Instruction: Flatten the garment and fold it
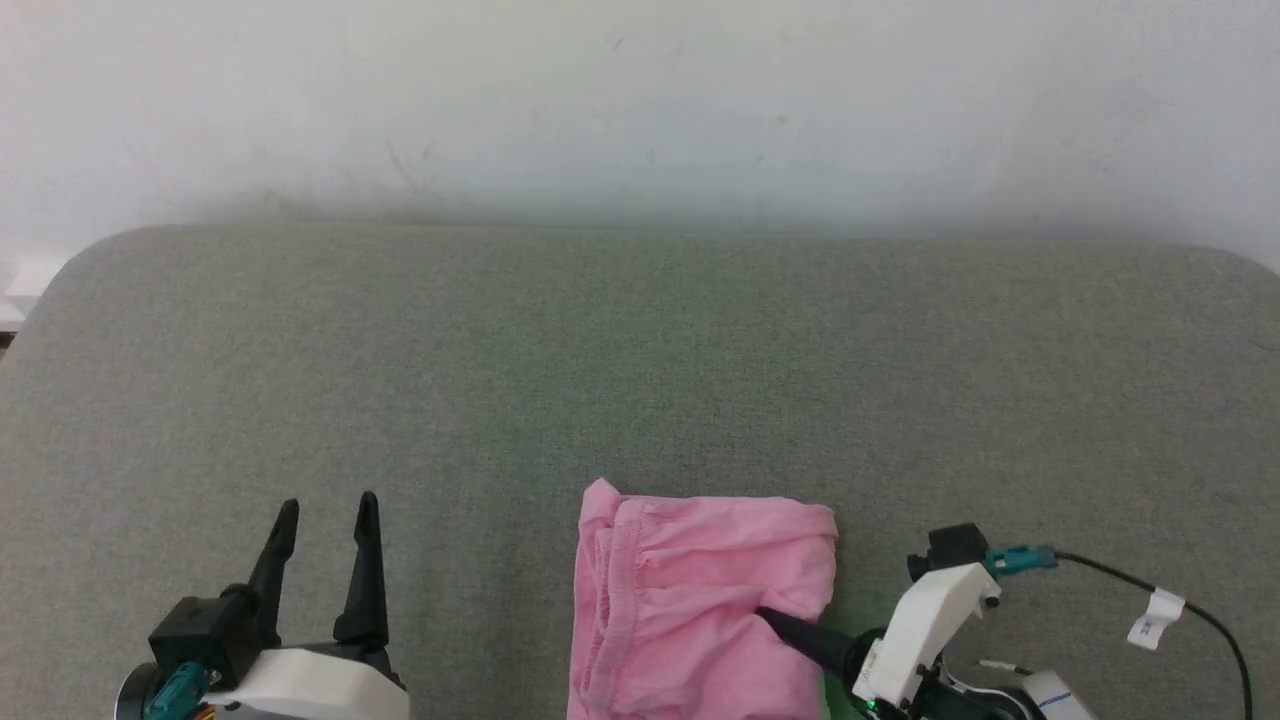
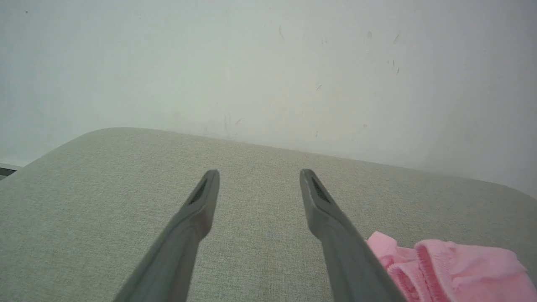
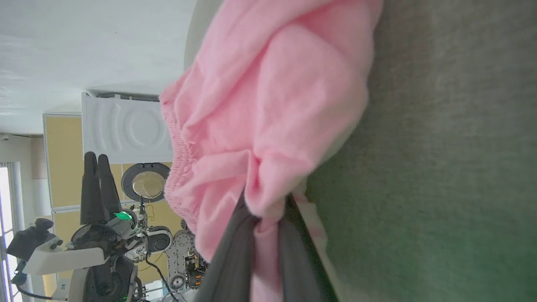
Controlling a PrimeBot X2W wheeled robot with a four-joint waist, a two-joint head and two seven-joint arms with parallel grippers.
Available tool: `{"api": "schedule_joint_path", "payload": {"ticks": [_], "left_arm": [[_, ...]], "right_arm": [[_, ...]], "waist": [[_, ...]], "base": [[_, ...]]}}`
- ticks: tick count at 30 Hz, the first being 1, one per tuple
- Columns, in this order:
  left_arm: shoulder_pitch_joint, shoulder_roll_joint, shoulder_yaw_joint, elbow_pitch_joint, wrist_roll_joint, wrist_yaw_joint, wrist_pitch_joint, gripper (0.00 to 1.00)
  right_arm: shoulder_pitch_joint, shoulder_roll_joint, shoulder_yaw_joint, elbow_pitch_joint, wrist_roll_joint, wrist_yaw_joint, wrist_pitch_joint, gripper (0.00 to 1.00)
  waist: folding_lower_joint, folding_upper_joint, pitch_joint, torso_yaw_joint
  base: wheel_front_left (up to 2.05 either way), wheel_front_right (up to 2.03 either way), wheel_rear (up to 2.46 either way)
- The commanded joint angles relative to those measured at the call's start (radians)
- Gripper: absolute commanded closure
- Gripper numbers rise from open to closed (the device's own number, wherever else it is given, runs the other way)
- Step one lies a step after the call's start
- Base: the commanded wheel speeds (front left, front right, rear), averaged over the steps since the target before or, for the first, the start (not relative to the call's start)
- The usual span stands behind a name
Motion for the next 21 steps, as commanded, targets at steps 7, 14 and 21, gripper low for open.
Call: {"api": "schedule_joint_path", "payload": {"ticks": [7, 14, 21], "left_arm": [[0.003, -0.012, 0.011, -0.002, 0.023, -0.015, -0.005, 0.00], [0.013, -0.031, 0.015, -0.019, 0.034, -0.015, -0.005, 0.00], [-0.014, -0.050, 0.024, -0.050, 0.051, -0.030, -0.005, 0.00]], "right_arm": [[-0.035, -0.137, 0.152, -0.124, -0.251, 0.001, -0.068, 1.00], [-0.057, -0.272, 0.183, -0.193, -0.564, 0.001, -0.046, 1.00], [-0.049, -0.371, 0.104, -0.277, -0.736, 0.001, 0.053, 1.00]], "waist": [[-0.0001, 0.0000, -0.020, -0.049], [-0.0001, 0.0000, -0.004, -0.161], [-0.0001, 0.0000, 0.074, -0.307]], "base": [[0.00, 0.00, 0.00], [0.00, 0.00, 0.00], [0.00, 0.00, 0.00]]}}
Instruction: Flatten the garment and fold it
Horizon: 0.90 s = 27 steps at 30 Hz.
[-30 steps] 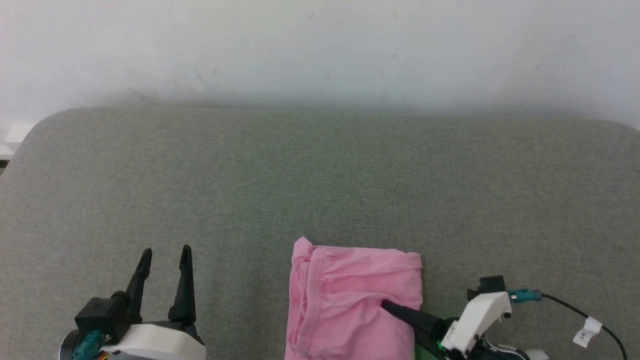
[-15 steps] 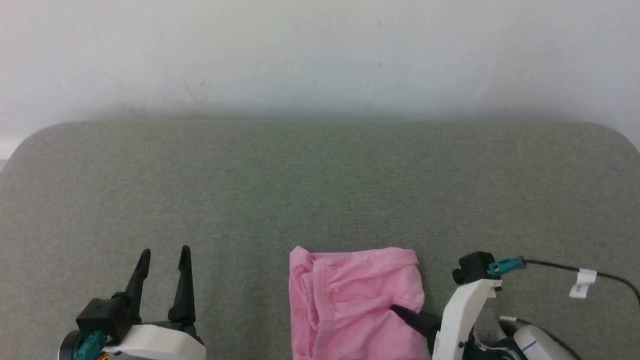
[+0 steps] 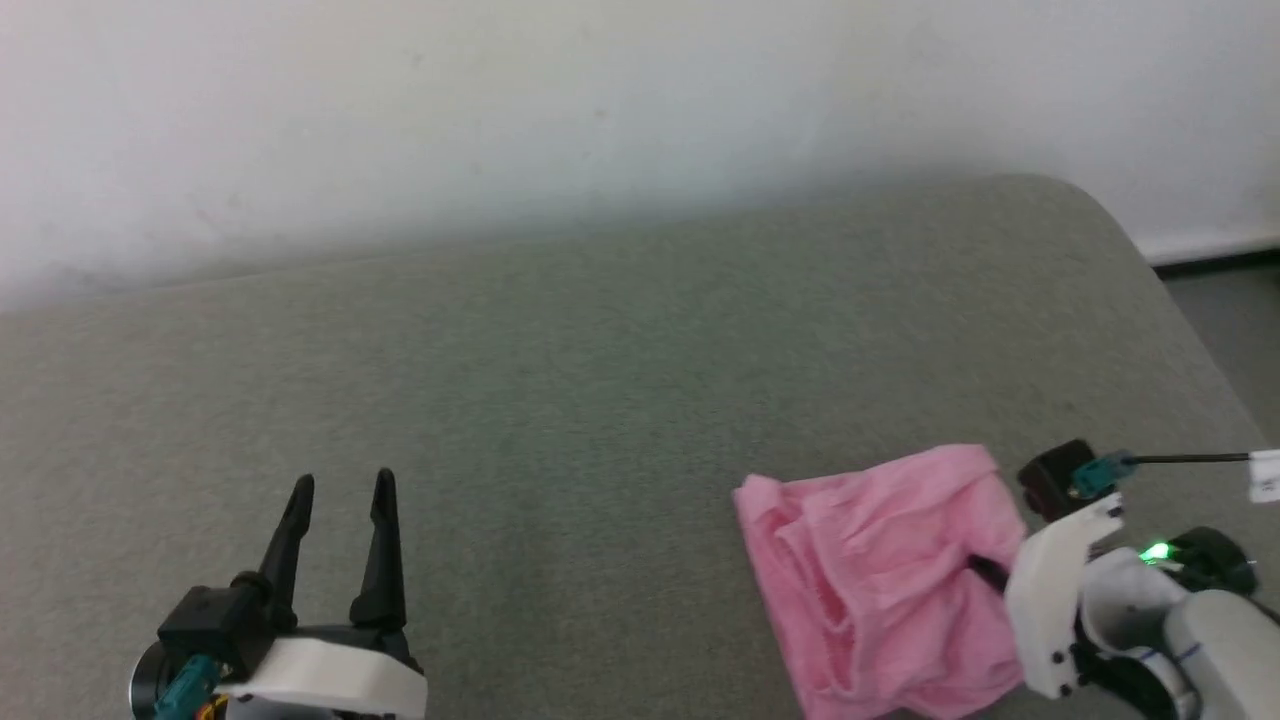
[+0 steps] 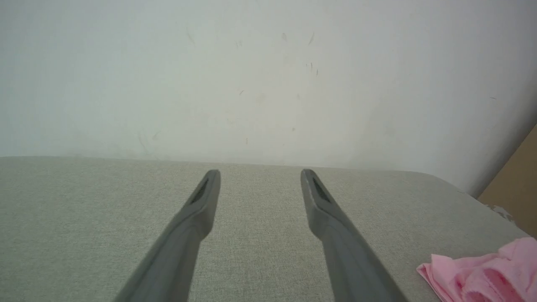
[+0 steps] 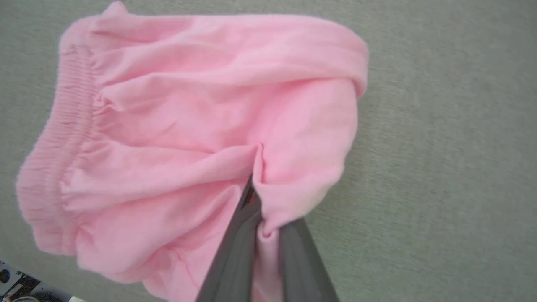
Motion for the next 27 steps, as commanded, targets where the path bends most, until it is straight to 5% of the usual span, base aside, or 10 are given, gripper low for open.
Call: {"api": "schedule_joint_path", "payload": {"ticks": [1, 8, 18, 19, 20, 27], "left_arm": [[-0.025, -0.002, 0.004, -0.007, 0.015, -0.008, -0.005, 0.00], [-0.098, 0.012, -0.003, 0.004, 0.027, -0.039, -0.005, 0.00], [-0.175, 0.021, -0.017, 0.023, 0.034, -0.064, -0.005, 0.00], [-0.177, 0.019, -0.017, 0.027, 0.033, -0.064, -0.005, 0.00], [-0.179, 0.017, -0.017, 0.030, 0.034, -0.065, -0.005, 0.00], [-0.164, -0.011, -0.007, 0.049, 0.034, -0.067, -0.005, 0.00]], "right_arm": [[-0.003, -0.020, -0.024, -0.011, -0.019, -0.001, 0.013, 1.00], [-0.037, -0.068, -0.149, 0.024, -0.109, -0.001, -0.042, 1.00], [-0.117, -0.034, -0.303, 0.196, -0.188, -0.001, -0.264, 1.00], [-0.116, -0.027, -0.309, 0.217, -0.194, -0.001, -0.275, 0.63], [-0.116, -0.021, -0.313, 0.230, -0.203, -0.001, -0.297, 0.00], [-0.089, 0.017, -0.447, 0.293, -0.302, -0.001, -0.491, 0.00]], "waist": [[0.0000, 0.0000, 0.079, -0.112], [0.0000, 0.0000, 0.178, -0.186], [0.0000, 0.0000, 0.244, -0.167], [0.0000, 0.0000, 0.244, -0.162], [0.0000, 0.0000, 0.242, -0.156], [0.0000, 0.0000, 0.193, -0.109]], "base": [[0.00, 0.00, 0.00], [0.00, 0.00, 0.00], [0.00, 0.00, 0.00], [0.00, 0.00, 0.00], [0.00, 0.00, 0.00], [0.00, 0.00, 0.00]]}}
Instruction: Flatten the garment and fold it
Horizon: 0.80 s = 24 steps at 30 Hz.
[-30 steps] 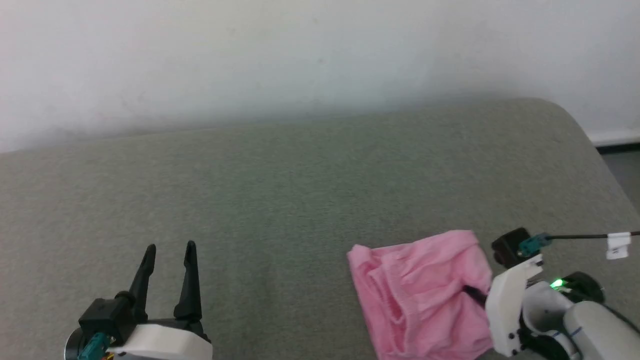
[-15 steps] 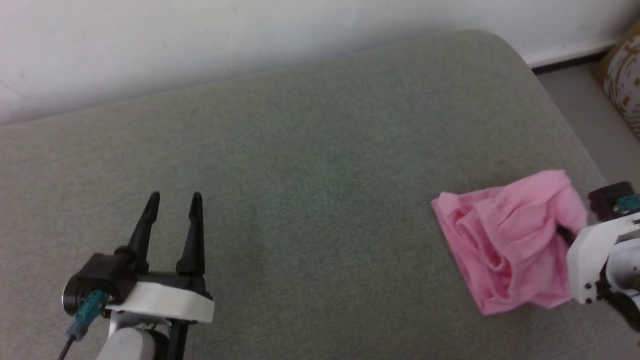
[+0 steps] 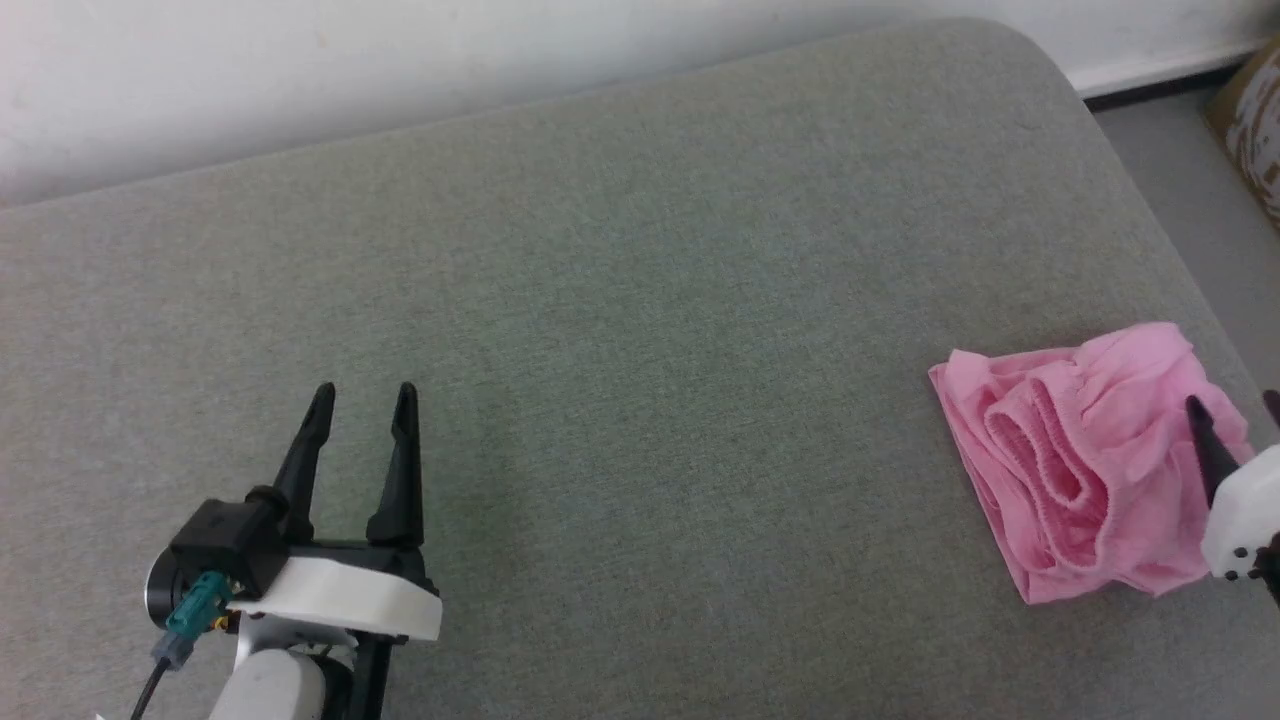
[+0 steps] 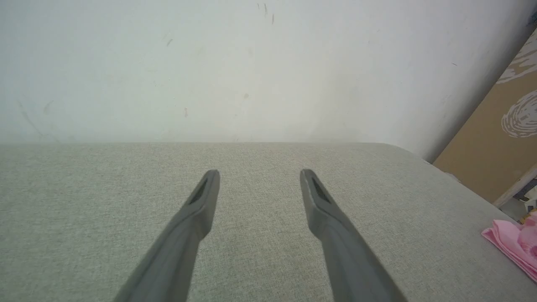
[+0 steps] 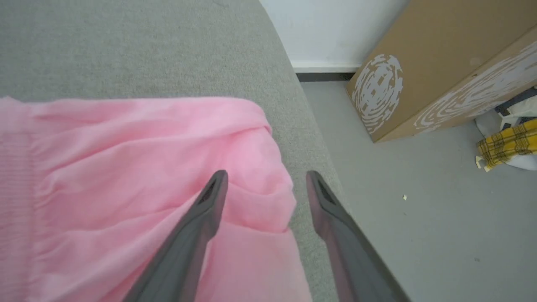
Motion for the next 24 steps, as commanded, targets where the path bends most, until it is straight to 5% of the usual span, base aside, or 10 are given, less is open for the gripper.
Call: {"api": "schedule_joint_path", "payload": {"ticks": [1, 7, 16, 24], "left_arm": [[0.004, -0.010, 0.006, 0.006, 0.004, -0.005, -0.005, 0.00], [0.046, -0.039, 0.032, 0.017, 0.006, 0.001, -0.005, 0.00], [0.093, -0.073, 0.060, 0.027, 0.034, -0.006, -0.005, 0.00], [0.158, -0.059, 0.124, 0.024, 0.073, -0.007, -0.005, 0.00]], "right_arm": [[0.020, 0.017, -0.039, -0.010, -0.025, -0.001, -0.049, 0.00], [0.089, 0.093, -0.092, -0.124, -0.083, -0.001, -0.150, 0.00], [0.187, 0.255, 0.030, -0.346, -0.084, -0.001, -0.159, 0.00], [0.254, 0.332, 0.097, -0.469, -0.080, -0.001, -0.172, 0.00]], "waist": [[-0.0001, 0.0000, -0.045, 0.035], [-0.0001, 0.0000, -0.123, 0.085], [-0.0001, 0.0000, -0.197, 0.211], [-0.0001, 0.0000, -0.240, 0.278]], "base": [[0.00, 0.00, 0.00], [0.00, 0.00, 0.00], [0.00, 0.00, 0.00], [0.00, 0.00, 0.00]]}}
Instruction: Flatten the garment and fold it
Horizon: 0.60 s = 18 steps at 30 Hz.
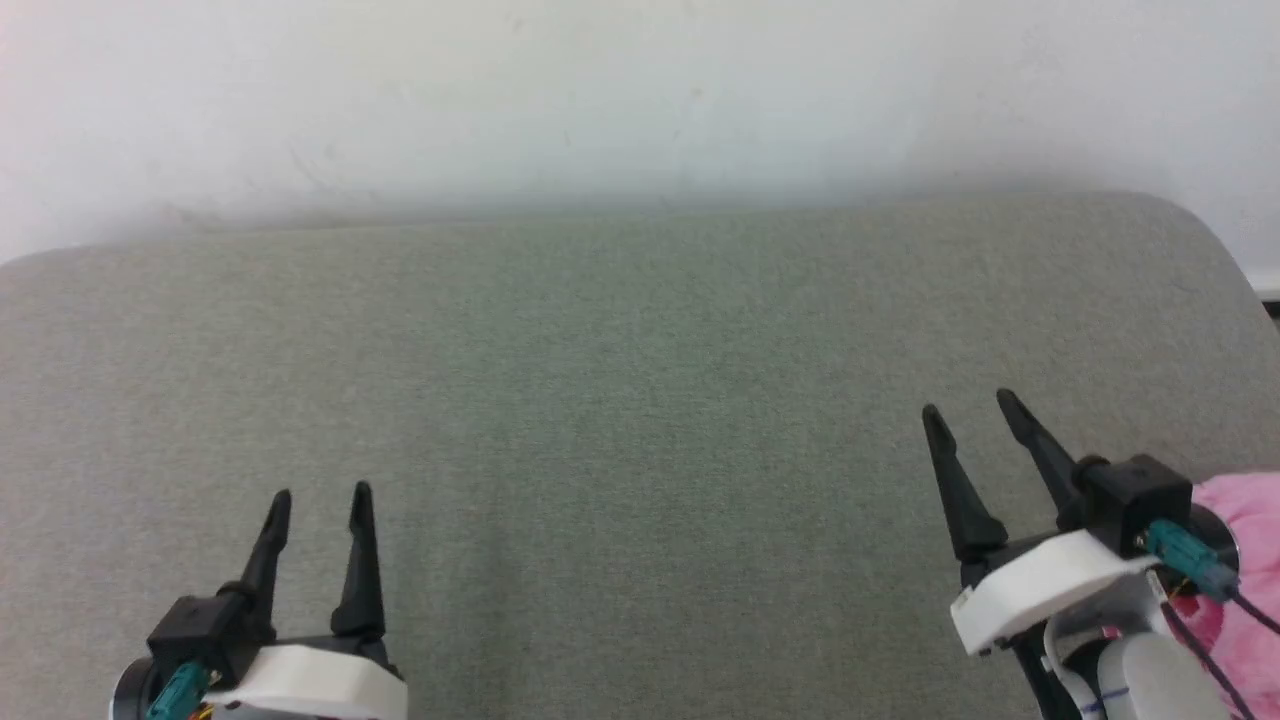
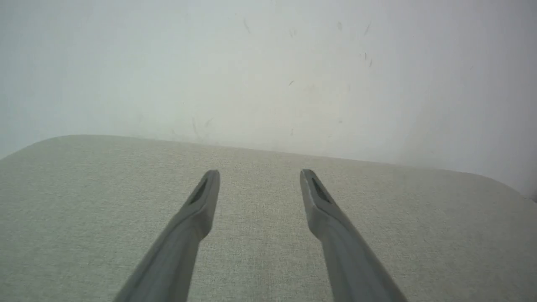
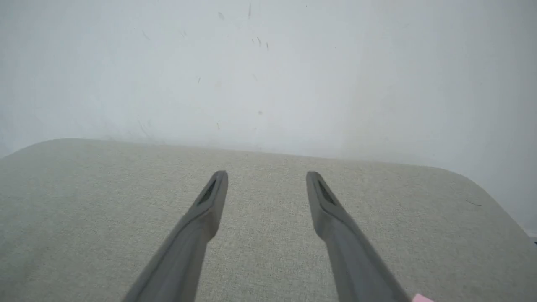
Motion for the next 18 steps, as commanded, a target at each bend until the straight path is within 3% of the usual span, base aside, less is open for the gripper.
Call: {"api": "schedule_joint_path", "payload": {"ticks": [1, 11, 18], "left_arm": [[0.027, 0.014, 0.019, -0.002, 0.013, -0.003, -0.005, 0.00], [0.085, 0.032, 0.040, 0.001, 0.026, -0.048, -0.005, 0.00], [0.127, 0.024, 0.040, 0.021, 0.031, -0.061, -0.005, 0.00]], "right_arm": [[0.043, 0.014, -0.002, -0.029, 0.000, -0.001, -0.008, 0.00], [0.240, 0.052, -0.030, -0.157, -0.009, -0.001, 0.009, 0.00], [0.294, 0.054, -0.029, -0.187, -0.009, -0.001, 0.026, 0.00]], "waist": [[0.0001, 0.0000, -0.050, 0.050], [0.0001, 0.0000, -0.073, 0.032], [0.0001, 0.0000, -0.095, 0.017]], "base": [[0.00, 0.00, 0.00], [0.00, 0.00, 0.00], [0.00, 0.00, 0.00]]}}
